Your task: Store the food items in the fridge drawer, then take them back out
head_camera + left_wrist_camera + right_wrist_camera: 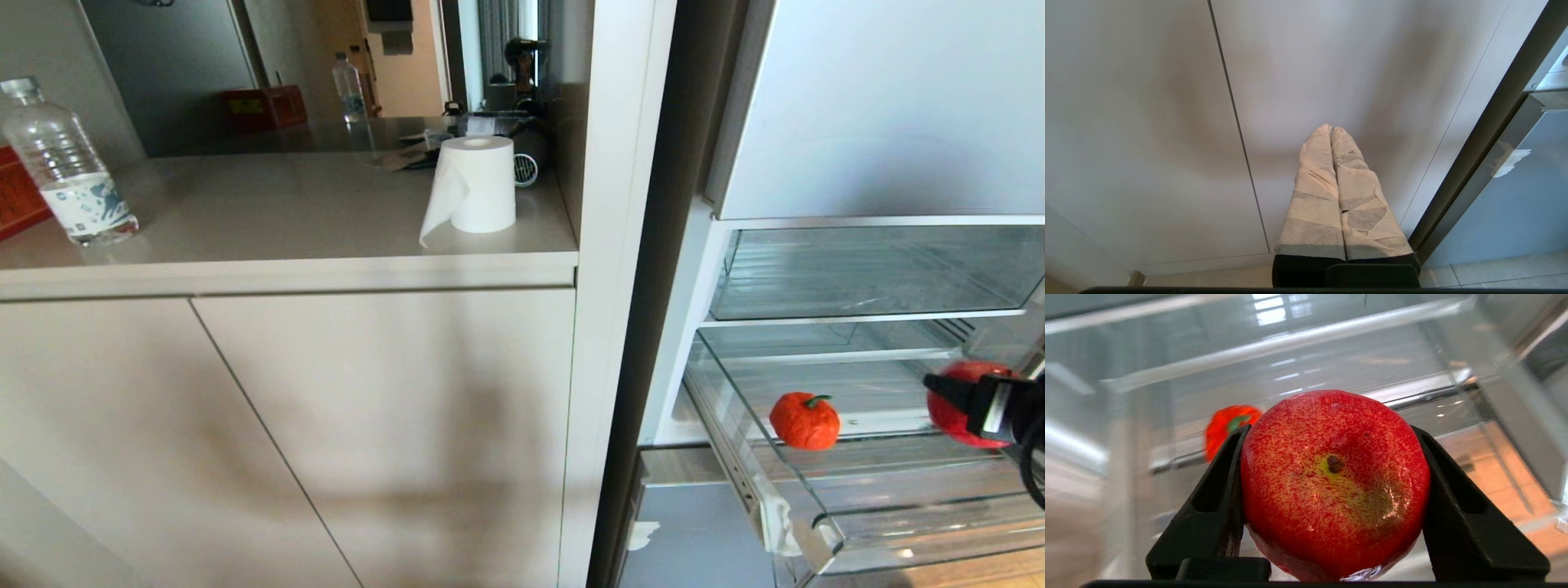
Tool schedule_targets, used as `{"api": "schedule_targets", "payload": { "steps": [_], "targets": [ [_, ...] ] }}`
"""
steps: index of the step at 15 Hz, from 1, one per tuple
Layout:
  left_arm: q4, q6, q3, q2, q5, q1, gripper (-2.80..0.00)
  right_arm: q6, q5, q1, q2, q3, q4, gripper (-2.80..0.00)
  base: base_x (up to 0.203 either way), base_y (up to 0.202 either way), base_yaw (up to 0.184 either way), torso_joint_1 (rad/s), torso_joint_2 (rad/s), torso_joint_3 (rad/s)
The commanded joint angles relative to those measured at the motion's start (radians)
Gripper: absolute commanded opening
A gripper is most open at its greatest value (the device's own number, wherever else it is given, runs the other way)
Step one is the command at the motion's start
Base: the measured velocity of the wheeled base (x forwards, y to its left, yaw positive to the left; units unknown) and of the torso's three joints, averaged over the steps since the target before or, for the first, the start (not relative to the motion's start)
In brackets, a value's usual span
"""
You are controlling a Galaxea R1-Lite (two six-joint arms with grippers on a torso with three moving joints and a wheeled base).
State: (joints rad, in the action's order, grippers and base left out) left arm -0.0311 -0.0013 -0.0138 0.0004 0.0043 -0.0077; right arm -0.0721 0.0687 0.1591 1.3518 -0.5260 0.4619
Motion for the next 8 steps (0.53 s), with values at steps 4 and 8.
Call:
{"api": "schedule_targets", "payload": {
  "steps": [4, 8],
  "targets": [
    [0.000, 0.000, 0.000, -0.002, 0.000, 0.000, -2.80, -0.015, 0.035, 0.032, 0.434, -0.092, 0.245, -2.80, 0.000, 0.000, 0.000, 0.000, 0.00, 0.000],
    [0.000, 0.000, 0.000, 0.000, 0.000, 0.000, -2.80, -0.007, 0.085, 0.049, 0.604, -0.232, 0.298, -2.80, 0.000, 0.000, 0.000, 0.000, 0.00, 0.000]
  ]
}}
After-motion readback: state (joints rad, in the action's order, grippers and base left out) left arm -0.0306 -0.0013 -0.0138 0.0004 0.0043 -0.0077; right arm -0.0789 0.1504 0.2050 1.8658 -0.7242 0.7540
